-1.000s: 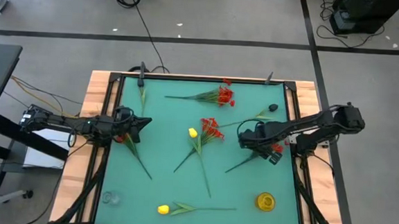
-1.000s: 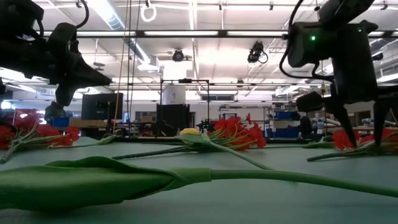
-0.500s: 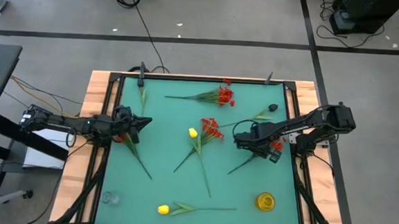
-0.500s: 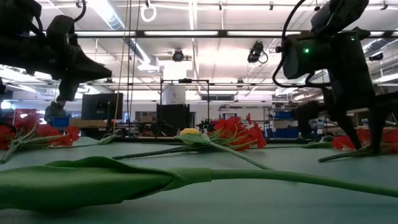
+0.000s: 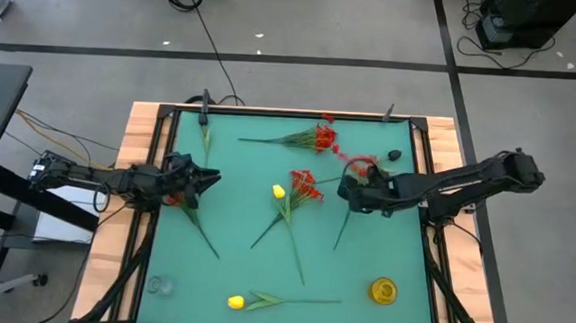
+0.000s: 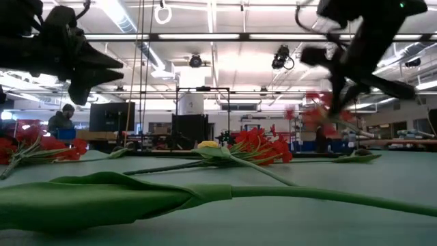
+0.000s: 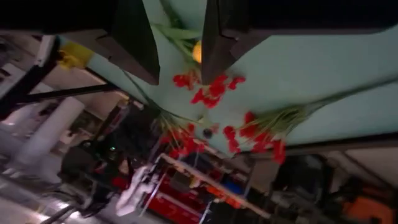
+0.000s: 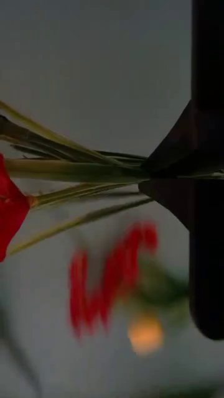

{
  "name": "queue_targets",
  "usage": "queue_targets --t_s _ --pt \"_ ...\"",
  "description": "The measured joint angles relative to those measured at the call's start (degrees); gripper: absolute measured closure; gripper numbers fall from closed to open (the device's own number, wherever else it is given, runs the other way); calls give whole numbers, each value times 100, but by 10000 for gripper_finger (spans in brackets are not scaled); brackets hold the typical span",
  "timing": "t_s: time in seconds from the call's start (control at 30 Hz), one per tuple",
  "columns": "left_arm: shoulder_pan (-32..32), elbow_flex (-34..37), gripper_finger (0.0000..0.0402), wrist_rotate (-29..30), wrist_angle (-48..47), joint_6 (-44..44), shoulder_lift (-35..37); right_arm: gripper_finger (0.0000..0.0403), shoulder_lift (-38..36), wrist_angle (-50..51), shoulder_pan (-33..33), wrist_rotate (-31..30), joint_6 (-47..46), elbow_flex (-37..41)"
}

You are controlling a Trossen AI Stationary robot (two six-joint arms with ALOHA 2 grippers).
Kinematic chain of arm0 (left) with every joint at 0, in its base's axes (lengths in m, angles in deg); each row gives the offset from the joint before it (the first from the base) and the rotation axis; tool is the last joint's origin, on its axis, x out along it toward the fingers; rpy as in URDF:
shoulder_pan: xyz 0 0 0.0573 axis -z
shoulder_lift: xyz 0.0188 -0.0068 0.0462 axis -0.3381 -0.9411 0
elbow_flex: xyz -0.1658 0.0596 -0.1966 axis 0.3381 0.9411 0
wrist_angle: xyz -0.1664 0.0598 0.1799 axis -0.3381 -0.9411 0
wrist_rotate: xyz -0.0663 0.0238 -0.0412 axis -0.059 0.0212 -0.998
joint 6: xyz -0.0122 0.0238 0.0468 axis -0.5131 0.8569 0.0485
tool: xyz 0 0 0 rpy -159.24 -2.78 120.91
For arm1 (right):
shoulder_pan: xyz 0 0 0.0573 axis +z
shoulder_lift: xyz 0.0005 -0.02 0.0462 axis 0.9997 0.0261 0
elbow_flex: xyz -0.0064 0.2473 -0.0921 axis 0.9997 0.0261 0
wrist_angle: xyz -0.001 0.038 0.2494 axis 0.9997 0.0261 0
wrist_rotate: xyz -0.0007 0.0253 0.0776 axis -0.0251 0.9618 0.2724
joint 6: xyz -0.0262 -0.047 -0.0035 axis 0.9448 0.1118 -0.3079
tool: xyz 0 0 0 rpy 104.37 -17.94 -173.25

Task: Sort flowers into vase by color
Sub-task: Put the bottom right red flowers into the yellow flower vase

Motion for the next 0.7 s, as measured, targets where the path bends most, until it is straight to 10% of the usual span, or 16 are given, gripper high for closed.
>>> queue_targets --t_s 0.37,0.7 --pt "0 -1216 276 -84 18 1396 -756 395 -697 -3764 673 -651 7496 -198" --pt "0 -2275 276 -22 41 2855 -1820 395 -1407 -4400 1998 -496 9084 -202"
